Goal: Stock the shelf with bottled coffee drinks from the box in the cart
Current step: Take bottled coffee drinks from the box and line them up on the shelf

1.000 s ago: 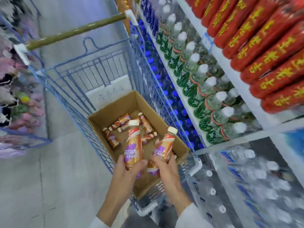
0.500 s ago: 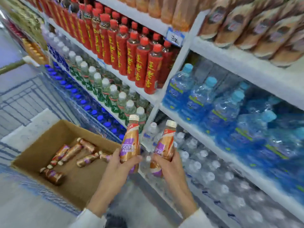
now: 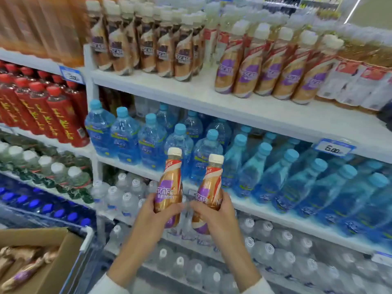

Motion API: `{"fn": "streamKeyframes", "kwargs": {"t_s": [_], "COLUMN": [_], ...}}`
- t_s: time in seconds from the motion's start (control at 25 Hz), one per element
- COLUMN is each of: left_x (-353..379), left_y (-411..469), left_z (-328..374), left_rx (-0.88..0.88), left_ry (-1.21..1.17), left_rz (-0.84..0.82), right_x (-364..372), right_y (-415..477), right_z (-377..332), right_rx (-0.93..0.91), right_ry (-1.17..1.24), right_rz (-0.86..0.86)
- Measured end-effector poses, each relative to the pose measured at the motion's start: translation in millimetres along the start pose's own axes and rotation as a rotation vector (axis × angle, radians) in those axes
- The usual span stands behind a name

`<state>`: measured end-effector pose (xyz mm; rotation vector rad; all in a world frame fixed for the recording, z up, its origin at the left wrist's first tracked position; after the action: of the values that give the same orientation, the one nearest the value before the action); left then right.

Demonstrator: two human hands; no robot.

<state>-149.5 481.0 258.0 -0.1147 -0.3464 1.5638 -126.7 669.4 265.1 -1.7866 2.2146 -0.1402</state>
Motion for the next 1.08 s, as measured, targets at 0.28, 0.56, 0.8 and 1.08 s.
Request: {"fn": "streamKeyframes", "kwargs": {"t_s": [0.28,0.56,0.8,1.08], "left_x": [83,175,252,277], "left_y": [28,69,103,137], "left_z": [39,158,227,217], "left_rx": [0.067,0.398,0.569,0.661], "left_ry": [-0.008,0.026,0.07,0.269], "left_rz": [-0.19,-0.393,-0.433,-0.245], "right_x": [-80,-153,-211,-239], "right_y": [5,40,87,135], "right_z": [-33,-138,-215,-215], "right_rx": [-0.032,-0.218,-0.353,-0.392], "right_ry": [0.043,0.009,-0.045,-0.063], "right_rz": [0.195,0.405,0.544,0.483]}}
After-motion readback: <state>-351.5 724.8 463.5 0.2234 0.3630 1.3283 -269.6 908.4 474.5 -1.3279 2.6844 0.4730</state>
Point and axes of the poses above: each hand's wrist, its own y-axis towards the middle knuckle, its own x-axis out of the palm, z = x × y, the point moved 9 cm from there along y, towards the middle knuckle, and after that the axes turned 11 degrees about -y, right-handed, at the moved point
